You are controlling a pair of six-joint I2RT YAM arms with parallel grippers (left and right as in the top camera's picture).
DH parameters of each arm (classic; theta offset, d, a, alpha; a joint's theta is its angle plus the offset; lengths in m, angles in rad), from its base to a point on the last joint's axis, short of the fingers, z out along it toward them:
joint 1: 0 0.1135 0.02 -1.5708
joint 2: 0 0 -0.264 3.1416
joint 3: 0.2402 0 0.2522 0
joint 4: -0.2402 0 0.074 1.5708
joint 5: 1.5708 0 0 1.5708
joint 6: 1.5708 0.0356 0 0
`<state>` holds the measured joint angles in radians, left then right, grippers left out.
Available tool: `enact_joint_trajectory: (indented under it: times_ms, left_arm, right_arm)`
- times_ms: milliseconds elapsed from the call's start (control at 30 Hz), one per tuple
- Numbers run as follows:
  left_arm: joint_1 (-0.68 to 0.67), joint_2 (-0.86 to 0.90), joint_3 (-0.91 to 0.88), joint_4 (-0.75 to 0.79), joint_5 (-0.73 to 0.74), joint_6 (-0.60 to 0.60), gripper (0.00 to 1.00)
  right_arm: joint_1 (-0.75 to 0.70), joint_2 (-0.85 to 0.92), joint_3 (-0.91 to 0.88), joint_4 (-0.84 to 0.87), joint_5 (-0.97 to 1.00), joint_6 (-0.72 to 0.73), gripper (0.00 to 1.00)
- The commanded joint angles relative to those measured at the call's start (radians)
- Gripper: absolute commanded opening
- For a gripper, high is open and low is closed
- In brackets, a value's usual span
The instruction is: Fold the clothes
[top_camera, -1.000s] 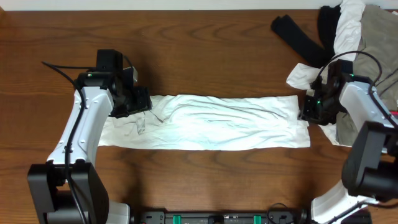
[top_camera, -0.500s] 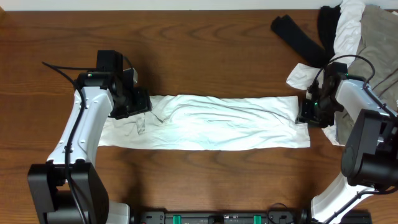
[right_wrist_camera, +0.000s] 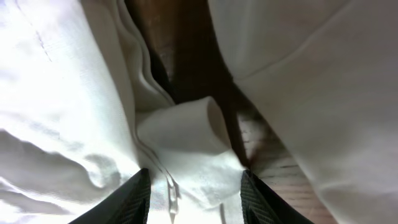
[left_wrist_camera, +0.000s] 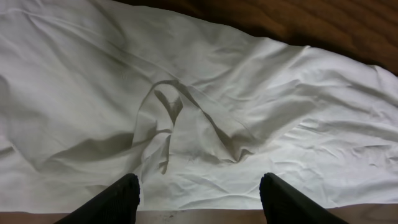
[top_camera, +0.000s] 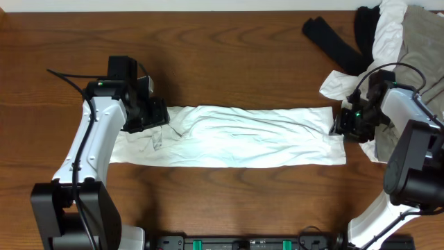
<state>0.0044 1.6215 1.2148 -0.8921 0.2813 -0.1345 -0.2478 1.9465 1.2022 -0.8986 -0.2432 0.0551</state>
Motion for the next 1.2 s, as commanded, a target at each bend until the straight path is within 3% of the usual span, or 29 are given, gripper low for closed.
enact_joint_trajectory:
  times_ms: [0, 567, 1167]
  left_arm:
    - [0.0, 0.012, -0.018, -0.011, -0.013, -0.002, 0.65]
    - [0.0, 0.012, -0.018, -0.016, -0.013, -0.002, 0.65]
    - [0.0, 0.012, -0.018, -0.016, -0.013, -0.001, 0.65]
  right_arm:
    - [-0.025, 0.098, -0.039, 0.065, -0.079, -0.048, 0.47]
    - [-0.082, 0.098, -0.038, 0.054, -0.019, -0.056, 0.5]
    - [0.013, 0.098, -0.122, 0.077, -0.023, -0.044, 0.51]
